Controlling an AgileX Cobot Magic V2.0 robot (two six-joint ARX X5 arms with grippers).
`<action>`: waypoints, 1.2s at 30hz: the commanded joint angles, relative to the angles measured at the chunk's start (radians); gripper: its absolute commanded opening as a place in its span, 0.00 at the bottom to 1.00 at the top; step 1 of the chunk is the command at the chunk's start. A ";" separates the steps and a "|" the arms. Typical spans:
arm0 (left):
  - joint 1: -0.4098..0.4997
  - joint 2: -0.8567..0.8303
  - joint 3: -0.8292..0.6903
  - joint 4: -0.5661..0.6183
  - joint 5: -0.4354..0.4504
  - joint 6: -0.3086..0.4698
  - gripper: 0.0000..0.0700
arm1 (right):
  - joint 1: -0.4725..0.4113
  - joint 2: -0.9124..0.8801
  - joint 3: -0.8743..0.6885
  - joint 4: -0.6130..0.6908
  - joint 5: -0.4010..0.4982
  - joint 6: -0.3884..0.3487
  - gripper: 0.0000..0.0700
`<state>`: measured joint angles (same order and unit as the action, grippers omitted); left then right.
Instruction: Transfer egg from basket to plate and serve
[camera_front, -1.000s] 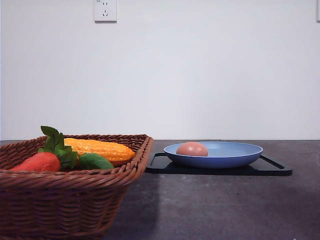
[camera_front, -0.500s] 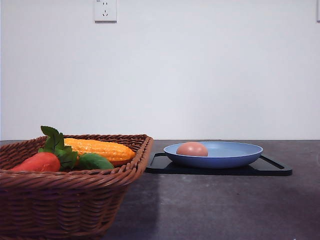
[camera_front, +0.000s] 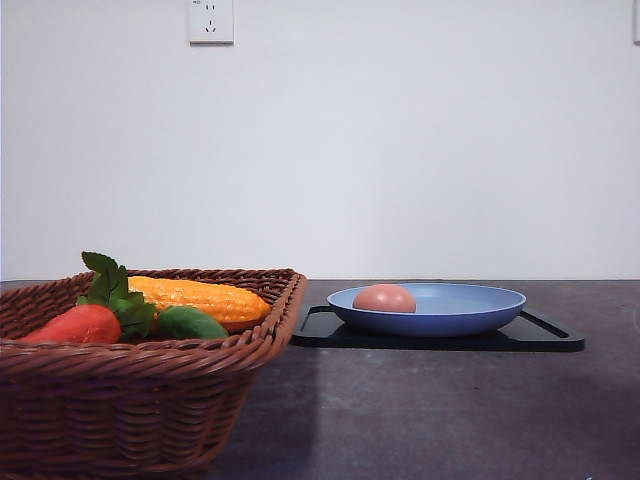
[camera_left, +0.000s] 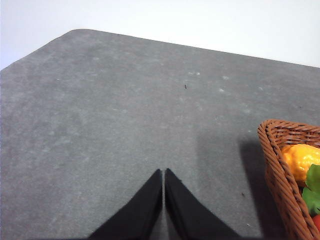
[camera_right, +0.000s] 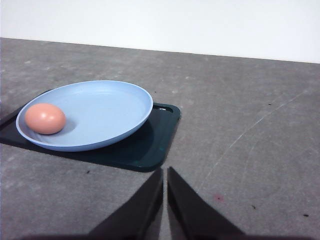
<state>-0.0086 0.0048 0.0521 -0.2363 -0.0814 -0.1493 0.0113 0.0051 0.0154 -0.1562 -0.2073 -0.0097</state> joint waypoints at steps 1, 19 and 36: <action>0.002 -0.002 -0.024 -0.017 0.001 -0.005 0.00 | 0.000 -0.002 -0.007 -0.002 0.001 0.013 0.00; 0.002 -0.002 -0.024 -0.017 0.001 -0.005 0.00 | 0.000 -0.002 -0.007 -0.002 0.001 0.013 0.00; 0.002 -0.002 -0.024 -0.017 0.001 -0.005 0.00 | 0.000 -0.002 -0.007 -0.002 0.001 0.013 0.00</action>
<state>-0.0086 0.0048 0.0521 -0.2363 -0.0818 -0.1493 0.0113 0.0051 0.0154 -0.1562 -0.2073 -0.0097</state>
